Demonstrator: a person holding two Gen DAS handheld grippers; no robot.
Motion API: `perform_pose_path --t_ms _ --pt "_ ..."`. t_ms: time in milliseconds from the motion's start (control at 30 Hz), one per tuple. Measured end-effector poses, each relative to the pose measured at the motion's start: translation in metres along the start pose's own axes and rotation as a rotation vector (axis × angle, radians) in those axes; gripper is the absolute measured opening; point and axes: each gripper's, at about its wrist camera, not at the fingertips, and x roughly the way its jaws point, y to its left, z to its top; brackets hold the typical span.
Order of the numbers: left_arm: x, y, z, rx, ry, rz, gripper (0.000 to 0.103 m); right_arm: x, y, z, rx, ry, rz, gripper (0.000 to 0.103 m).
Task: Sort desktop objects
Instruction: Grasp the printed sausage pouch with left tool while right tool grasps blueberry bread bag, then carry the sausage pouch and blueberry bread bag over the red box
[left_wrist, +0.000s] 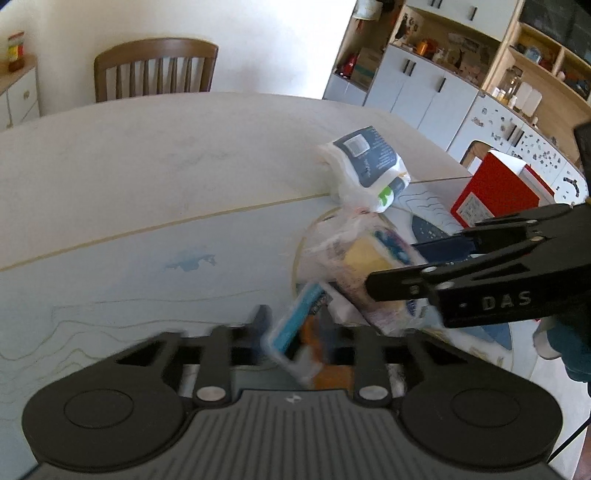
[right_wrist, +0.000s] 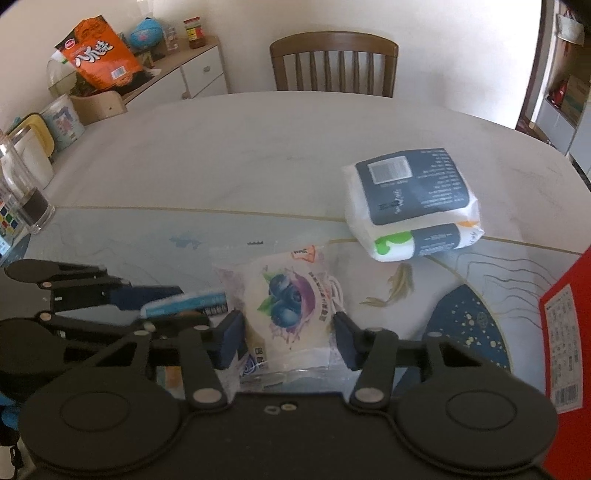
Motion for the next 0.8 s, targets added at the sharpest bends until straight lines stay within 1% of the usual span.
perform_pose_path --t_ms 133,333,533,800 --pt "-0.003 0.002 -0.002 -0.020 0.001 -0.023 0.014 -0.009 -0.003 0.000 0.006 -0.016 0.002 0.051" --pt "-0.018 -0.001 -0.002 -0.035 -0.048 -0.028 0.005 -0.026 -0.006 -0.001 0.021 -0.043 -0.007 0.050" --pt "-0.034 -0.004 0.003 -0.062 -0.076 -0.052 0.001 -0.045 -0.009 -0.009 0.040 -0.061 -0.012 0.050" --pt "-0.057 -0.019 0.005 -0.058 -0.111 -0.049 0.000 -0.076 -0.017 -0.023 0.066 -0.086 -0.027 0.050"
